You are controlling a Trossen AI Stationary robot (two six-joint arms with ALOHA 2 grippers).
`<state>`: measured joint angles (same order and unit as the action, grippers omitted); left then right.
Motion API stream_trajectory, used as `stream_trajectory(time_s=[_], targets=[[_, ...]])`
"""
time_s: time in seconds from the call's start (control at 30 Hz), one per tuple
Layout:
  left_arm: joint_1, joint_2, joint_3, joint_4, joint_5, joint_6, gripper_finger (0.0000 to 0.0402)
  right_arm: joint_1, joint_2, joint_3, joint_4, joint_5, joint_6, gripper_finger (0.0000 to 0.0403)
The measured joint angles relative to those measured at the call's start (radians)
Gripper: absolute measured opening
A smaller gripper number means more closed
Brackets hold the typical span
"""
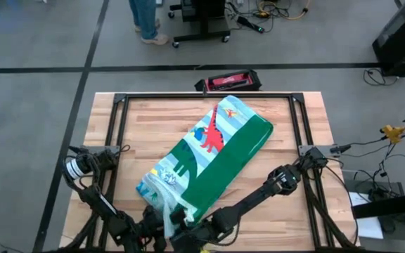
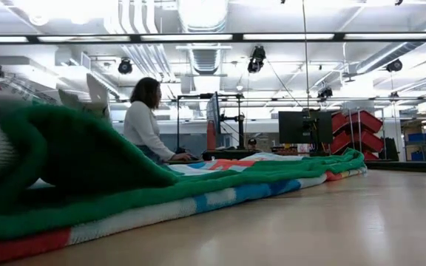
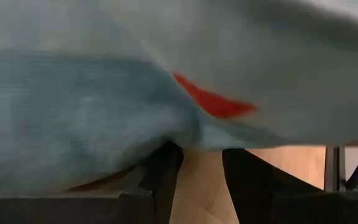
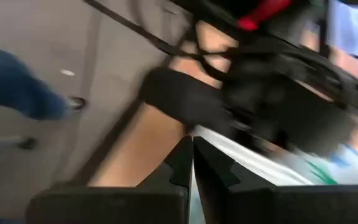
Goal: Roll towel
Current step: Roll the multi-color dinosaur print towel
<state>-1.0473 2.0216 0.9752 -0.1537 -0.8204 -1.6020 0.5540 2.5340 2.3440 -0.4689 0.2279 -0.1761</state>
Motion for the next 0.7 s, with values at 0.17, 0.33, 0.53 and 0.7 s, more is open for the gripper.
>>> stream_trajectory(time_s=[0.17, 0.33, 0.53, 0.7], targets=[[0.000, 0.002, 0.010, -0.006, -0.005, 0.006, 0.0116, -0.019, 0.000, 0.000, -0.151, 0.209, -0.008, 0.0000], [0.000, 0.005, 0.026, -0.006, -0.027, 0.036, 0.0116, -0.075, -0.002, 0.000, -0.191, 0.243, 0.034, 0.0000], [0.000, 0.005, 0.028, -0.005, -0.029, 0.038, 0.0116, -0.085, -0.045, 0.000, -0.229, 0.244, 0.075, 0.0000], [0.000, 0.006, 0.028, -0.004, -0.031, 0.040, 0.0116, -0.083, -0.047, 0.001, -0.325, 0.202, 0.142, 0.0000]])
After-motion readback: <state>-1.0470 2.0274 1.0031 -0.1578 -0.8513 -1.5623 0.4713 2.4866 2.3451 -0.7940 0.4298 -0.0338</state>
